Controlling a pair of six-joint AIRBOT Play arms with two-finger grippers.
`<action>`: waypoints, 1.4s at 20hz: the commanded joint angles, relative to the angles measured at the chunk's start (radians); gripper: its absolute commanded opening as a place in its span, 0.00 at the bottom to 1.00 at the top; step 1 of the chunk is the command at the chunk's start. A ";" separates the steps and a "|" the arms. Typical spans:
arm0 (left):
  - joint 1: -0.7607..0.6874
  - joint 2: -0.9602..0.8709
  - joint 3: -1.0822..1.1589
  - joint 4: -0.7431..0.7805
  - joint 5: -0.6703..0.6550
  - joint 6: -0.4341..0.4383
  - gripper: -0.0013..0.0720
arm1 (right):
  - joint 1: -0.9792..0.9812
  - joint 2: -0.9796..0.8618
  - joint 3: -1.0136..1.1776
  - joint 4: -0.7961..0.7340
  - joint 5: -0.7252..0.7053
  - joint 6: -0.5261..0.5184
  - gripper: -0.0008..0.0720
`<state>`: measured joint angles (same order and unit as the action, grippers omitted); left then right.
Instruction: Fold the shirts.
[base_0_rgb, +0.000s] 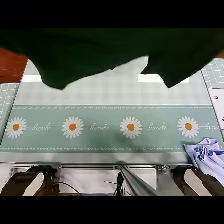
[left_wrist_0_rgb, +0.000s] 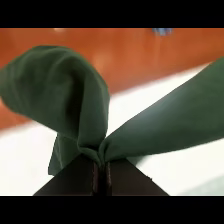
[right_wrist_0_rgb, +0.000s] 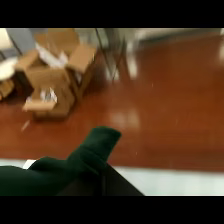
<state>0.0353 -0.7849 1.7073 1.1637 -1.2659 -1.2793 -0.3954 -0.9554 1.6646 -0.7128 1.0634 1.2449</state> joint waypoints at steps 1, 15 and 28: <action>0.003 0.023 0.174 0.007 -0.051 0.000 0.06 | -0.003 0.039 0.210 -0.069 0.011 0.099 0.06; 0.004 0.158 0.224 -0.043 -0.576 -0.241 0.06 | 0.021 0.137 0.344 -0.404 0.793 0.254 0.06; 0.003 0.158 -0.653 -0.082 -0.349 -0.098 0.06 | 0.330 -0.031 -0.339 -0.708 0.589 0.235 0.06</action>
<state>0.0383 -0.6273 1.2491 1.0870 -1.7432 -1.4460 -0.1181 -0.9108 1.4223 -1.3422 1.7607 1.4849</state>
